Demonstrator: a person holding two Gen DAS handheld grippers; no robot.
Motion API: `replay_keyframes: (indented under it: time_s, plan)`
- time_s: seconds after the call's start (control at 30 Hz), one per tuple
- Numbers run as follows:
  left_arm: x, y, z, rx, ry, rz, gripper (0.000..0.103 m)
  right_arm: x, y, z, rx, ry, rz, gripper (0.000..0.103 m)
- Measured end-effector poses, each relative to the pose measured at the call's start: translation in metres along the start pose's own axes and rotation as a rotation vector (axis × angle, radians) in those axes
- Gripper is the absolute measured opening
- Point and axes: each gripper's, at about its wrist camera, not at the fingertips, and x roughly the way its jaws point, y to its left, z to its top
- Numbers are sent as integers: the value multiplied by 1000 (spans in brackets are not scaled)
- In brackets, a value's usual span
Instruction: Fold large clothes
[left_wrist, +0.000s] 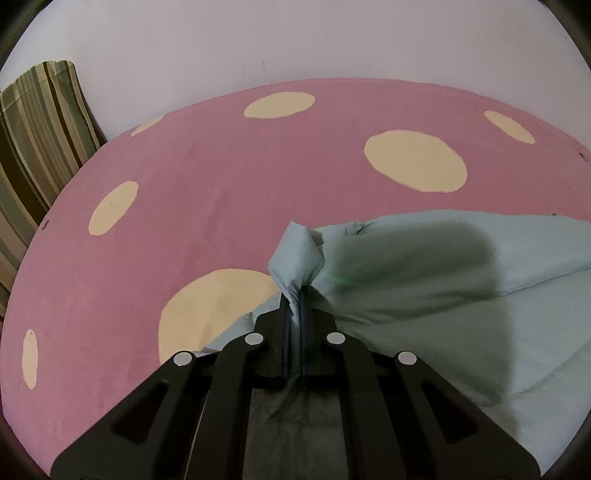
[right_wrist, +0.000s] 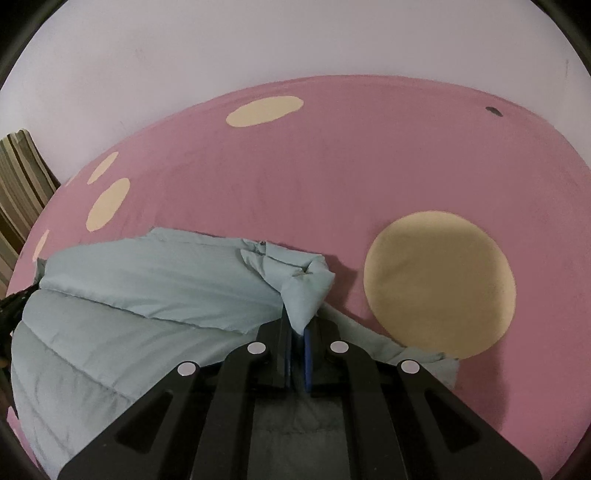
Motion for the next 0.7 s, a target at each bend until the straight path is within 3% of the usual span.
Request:
replay_keyframes:
  time_s: [0.53,0.6,0.67,0.7]
  plan:
    - [10,-7,-4,1,-31,29,6,1,-2,-5,8,-47,10,6]
    - [6,-6,-3,4,-24,40,14,-2,-1,-3,4,-41,9,7]
    - [-4,-4,-2,6,-24,56,33,-5,0,-1,-1,-31,-2,9]
    - [-8,-2,-3,5,-27,60,47,-9,1,1,-7,-27,-20,13]
